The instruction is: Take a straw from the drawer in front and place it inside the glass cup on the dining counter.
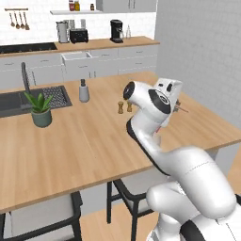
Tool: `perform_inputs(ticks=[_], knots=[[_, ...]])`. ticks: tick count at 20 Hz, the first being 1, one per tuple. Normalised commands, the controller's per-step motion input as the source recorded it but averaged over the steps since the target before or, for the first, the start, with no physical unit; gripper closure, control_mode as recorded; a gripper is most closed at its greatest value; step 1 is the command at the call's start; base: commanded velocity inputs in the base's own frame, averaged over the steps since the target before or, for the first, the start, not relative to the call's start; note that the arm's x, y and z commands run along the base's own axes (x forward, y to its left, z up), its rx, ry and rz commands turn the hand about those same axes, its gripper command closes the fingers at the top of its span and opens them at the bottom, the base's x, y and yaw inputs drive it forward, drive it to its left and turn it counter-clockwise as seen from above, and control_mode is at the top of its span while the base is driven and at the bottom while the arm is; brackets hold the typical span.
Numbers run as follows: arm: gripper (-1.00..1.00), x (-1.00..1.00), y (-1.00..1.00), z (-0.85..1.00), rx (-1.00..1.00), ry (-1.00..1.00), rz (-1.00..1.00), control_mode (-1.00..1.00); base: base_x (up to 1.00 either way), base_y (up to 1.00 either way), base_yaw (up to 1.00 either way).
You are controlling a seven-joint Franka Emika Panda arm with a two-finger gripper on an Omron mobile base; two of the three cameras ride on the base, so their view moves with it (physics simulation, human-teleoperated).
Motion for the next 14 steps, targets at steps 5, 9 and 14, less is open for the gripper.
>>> perform_inputs(ticks=[5,9,14], knots=[[1.00,0.34,0.12,-0.06,-0.25,0.00,-0.11,-1.00,0.00,0.00,0.00],[1.00,0.27,0.20,-0.25,-0.14,0.07,-0.12,-1.00,0.00,0.00,0.00],[1.00,0.35,0.07,-0.18,-0.03,0.02,-0.10,-1.00,0.00,0.00,0.00]])
